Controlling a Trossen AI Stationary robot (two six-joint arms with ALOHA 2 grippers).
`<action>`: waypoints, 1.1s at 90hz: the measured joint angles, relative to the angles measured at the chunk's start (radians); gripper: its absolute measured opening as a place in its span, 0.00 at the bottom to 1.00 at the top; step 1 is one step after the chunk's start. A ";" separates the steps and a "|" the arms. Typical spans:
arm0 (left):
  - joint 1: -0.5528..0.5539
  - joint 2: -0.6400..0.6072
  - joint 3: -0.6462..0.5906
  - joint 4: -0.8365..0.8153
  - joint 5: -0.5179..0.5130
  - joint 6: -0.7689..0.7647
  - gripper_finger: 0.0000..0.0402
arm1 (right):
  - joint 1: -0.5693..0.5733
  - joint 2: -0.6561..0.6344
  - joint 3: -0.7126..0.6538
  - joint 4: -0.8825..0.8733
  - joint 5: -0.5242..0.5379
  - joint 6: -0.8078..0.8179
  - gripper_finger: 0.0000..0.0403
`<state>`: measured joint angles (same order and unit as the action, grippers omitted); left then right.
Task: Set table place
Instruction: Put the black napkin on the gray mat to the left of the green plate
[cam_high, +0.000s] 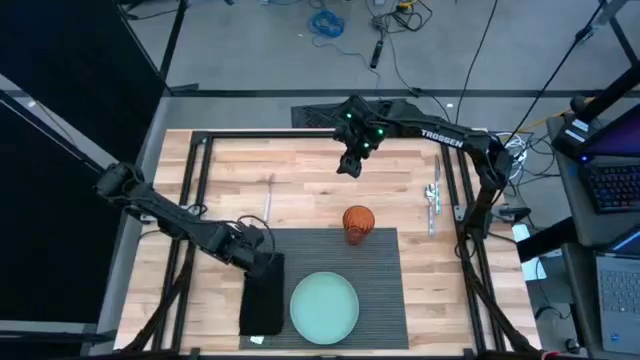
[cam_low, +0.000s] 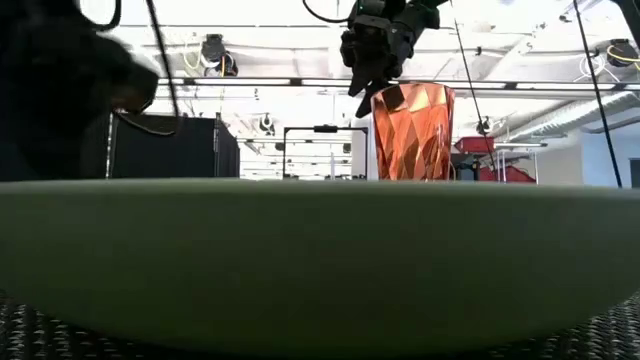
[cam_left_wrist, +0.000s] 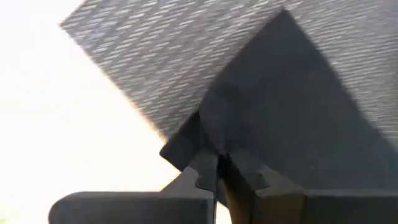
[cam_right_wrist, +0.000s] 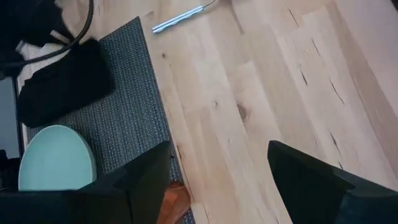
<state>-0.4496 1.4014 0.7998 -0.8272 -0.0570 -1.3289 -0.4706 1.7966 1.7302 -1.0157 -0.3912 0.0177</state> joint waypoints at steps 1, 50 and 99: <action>0.001 0.000 0.000 -0.004 0.000 0.000 0.00 | 0.000 0.000 0.000 0.000 0.000 0.000 0.63; 0.018 -0.034 0.003 0.029 -0.006 -0.020 0.00 | 0.000 0.000 0.000 -0.008 0.001 0.001 0.63; 0.009 -0.097 0.004 0.071 0.063 0.090 0.09 | -0.002 0.000 0.000 -0.009 0.002 -0.013 0.63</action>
<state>-0.4408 1.3048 0.8041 -0.7565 0.0055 -1.2390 -0.4721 1.7966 1.7302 -1.0242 -0.3889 0.0048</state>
